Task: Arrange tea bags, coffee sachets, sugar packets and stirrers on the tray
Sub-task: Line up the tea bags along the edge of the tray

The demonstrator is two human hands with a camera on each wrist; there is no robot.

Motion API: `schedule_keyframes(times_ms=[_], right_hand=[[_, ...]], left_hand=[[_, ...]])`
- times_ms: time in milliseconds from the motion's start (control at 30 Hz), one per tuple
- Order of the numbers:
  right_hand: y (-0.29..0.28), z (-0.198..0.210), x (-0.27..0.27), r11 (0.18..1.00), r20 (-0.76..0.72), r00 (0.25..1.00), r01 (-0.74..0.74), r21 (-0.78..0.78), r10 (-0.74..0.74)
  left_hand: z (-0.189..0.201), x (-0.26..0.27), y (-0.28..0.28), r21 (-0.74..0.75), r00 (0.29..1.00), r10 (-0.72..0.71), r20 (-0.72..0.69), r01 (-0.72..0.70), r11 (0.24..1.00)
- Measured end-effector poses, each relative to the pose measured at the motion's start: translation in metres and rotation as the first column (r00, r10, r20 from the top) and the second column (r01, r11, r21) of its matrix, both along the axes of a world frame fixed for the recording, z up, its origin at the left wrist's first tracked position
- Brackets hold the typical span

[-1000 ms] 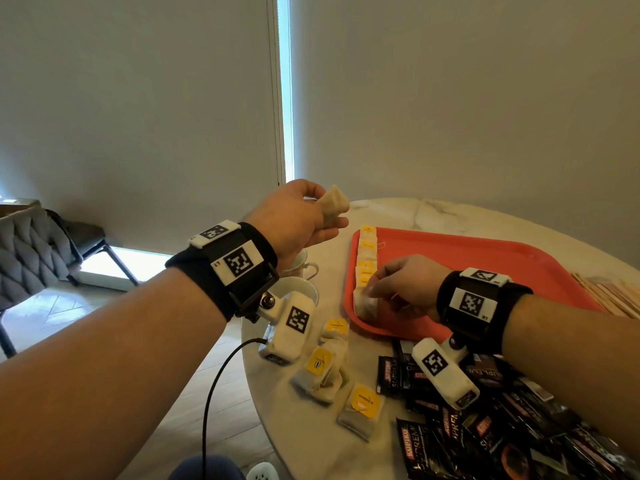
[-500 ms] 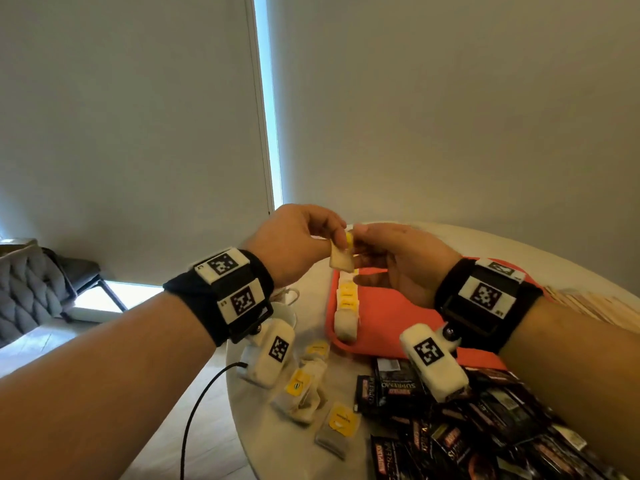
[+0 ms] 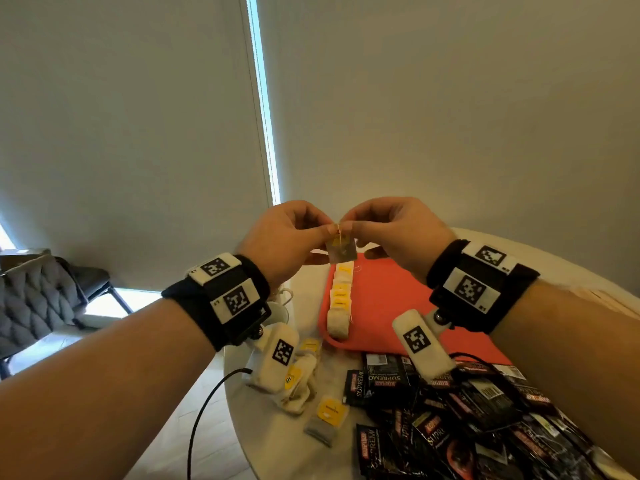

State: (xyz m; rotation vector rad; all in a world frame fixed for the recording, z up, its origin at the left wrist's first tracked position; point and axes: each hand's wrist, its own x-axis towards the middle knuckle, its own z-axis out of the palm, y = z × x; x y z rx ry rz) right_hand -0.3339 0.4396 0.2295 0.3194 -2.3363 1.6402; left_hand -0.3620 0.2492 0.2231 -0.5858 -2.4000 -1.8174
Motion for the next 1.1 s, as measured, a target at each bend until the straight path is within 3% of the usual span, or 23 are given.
schedule_keyframes(times_ms=[200,367,533,667,767,900,1100], right_hand=[[-0.001,0.012,-0.009,0.984,-0.003,0.996,0.084,0.155,-0.085],[-0.009,0.006,-0.02,0.995,0.091,0.992,0.08,0.054,-0.084],[-0.017,-0.007,-0.021,0.997,0.147,0.989,0.037,-0.069,-0.026],[-0.015,-0.024,-0.023,0.996,0.261,0.965,0.017,-0.085,0.005],[-0.01,-0.046,-0.028,0.989,0.399,0.915,0.109,-0.096,-0.062],[-0.002,-0.083,-0.032,0.989,0.635,0.765,0.147,-0.01,-0.107],[-0.008,-0.104,-0.041,0.988,0.703,0.696,0.139,0.067,-0.146]], left_hand=[[-0.005,0.001,0.001,0.101,0.992,0.028,0.122,-0.041,0.994],[-0.002,-0.003,-0.004,0.143,0.982,0.049,0.181,-0.076,0.987],[-0.002,-0.008,-0.006,0.069,0.979,0.038,0.2,-0.053,0.996],[-0.008,-0.016,-0.001,0.023,0.951,0.037,0.306,-0.046,0.999],[-0.012,-0.019,0.009,-0.032,0.908,0.048,0.416,-0.038,0.999],[-0.016,-0.022,0.023,-0.082,0.846,0.054,0.531,-0.012,0.997],[-0.022,-0.036,0.037,-0.17,0.81,0.087,0.58,0.016,0.985]])
